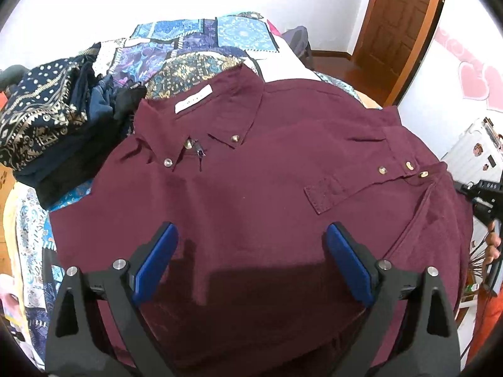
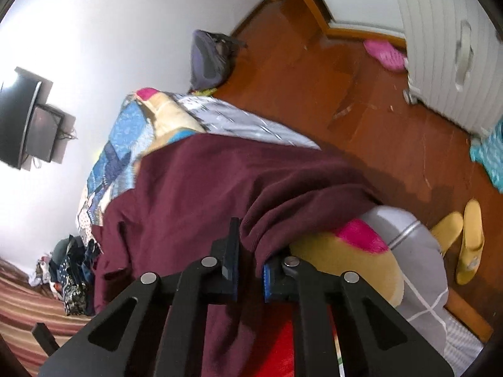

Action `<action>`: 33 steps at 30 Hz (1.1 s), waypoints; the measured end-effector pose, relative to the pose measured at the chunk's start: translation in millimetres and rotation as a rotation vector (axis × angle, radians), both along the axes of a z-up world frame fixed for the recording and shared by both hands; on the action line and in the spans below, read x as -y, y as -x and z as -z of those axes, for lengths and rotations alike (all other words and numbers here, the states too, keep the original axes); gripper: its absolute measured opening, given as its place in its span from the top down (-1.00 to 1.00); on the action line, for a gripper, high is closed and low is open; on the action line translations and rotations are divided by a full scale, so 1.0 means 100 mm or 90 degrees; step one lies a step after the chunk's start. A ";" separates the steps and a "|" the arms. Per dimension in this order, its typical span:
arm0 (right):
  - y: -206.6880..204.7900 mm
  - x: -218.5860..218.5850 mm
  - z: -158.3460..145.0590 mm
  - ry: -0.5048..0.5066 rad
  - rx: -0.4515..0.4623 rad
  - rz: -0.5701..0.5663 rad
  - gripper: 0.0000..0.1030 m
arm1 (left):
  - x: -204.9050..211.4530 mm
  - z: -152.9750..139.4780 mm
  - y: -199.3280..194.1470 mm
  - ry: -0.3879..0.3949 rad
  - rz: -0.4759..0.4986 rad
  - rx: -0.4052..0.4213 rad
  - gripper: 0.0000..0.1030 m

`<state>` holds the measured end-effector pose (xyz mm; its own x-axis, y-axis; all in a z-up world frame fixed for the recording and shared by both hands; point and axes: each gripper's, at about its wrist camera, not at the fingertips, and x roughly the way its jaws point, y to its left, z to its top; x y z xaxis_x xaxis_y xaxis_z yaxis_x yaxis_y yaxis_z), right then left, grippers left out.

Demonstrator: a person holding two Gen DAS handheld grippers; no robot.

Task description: Fold large clothes

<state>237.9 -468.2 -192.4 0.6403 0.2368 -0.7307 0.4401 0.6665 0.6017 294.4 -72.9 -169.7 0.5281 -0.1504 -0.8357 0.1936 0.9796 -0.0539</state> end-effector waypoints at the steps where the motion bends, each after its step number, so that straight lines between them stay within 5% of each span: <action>1: -0.01 -0.06 -0.11 0.016 0.012 -0.011 0.82 | -0.01 -0.03 0.01 -0.003 0.001 0.008 -0.86; 8: -0.09 -0.94 -1.13 0.140 0.160 -0.167 0.86 | -0.07 -0.23 0.16 -0.016 0.006 0.066 -0.86; 12: -0.07 -1.67 -1.44 0.176 0.228 -0.283 0.86 | -0.08 -0.33 0.30 -0.029 0.023 0.102 -0.86; 17: -0.09 -2.31 -1.19 0.230 0.199 -0.377 0.86 | -0.16 -0.36 0.41 -0.037 0.033 0.118 -0.87; 21: -0.19 -2.39 -0.75 0.197 0.110 -0.415 0.83 | -0.24 -0.33 0.44 -0.023 0.026 0.110 -0.87; 26: -0.11 -2.31 -0.60 0.190 0.048 -0.424 0.79 | -0.29 -0.27 0.44 -0.017 0.019 0.098 -0.86; 28: -0.06 -2.27 -0.68 0.193 0.043 -0.429 0.61 | -0.28 -0.26 0.43 -0.016 0.019 0.095 -0.87; 30: -0.02 -2.23 -0.75 0.195 0.049 -0.426 0.14 | -0.26 -0.26 0.44 -0.017 0.020 0.096 -0.86; 33: 0.08 -2.14 -0.90 0.209 0.090 -0.399 -0.07 | -0.23 -0.28 0.44 -0.019 0.024 0.100 -0.87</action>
